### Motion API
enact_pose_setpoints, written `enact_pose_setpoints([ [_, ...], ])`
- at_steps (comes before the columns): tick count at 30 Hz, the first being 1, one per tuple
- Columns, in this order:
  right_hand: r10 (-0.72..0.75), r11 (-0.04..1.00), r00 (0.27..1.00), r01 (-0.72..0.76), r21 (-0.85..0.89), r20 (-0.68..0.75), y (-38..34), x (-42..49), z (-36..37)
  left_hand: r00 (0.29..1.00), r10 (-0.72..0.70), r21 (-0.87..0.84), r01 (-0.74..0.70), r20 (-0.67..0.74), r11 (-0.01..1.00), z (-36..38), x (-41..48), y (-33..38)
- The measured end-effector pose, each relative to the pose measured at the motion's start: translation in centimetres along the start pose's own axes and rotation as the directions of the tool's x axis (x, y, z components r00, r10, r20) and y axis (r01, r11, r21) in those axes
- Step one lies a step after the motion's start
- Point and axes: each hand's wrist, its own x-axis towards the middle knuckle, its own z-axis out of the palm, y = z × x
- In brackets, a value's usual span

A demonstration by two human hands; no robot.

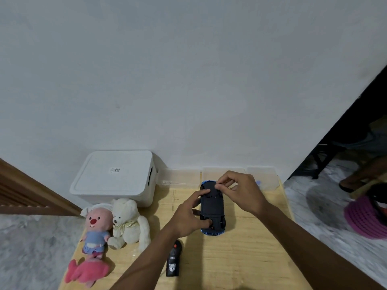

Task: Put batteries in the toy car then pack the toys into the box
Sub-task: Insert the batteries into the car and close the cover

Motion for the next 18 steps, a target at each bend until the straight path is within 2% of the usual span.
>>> enact_pose_setpoints([
  [6, 0.024, 0.998, 1.000, -0.023, 0.061, -0.007, 0.08, -0.11, 0.29, 1.000, 0.019, -0.003, -0.019, -0.011, 1.000, 0.13, -0.11, 0.21],
  [12, -0.026, 1.000, 1.000, 0.026, 0.013, 0.018, 0.28, -0.70, -0.08, 1.000, 0.001, -0.007, -0.001, -0.013, 1.000, -0.05, -0.02, 0.26],
  [18, 0.039, 0.994, 0.999, -0.035, 0.101, -0.034, -0.24, -0.29, -0.02, 1.000, 0.010, 0.007, -0.010, -0.005, 1.000, 0.26, -0.09, 0.40],
])
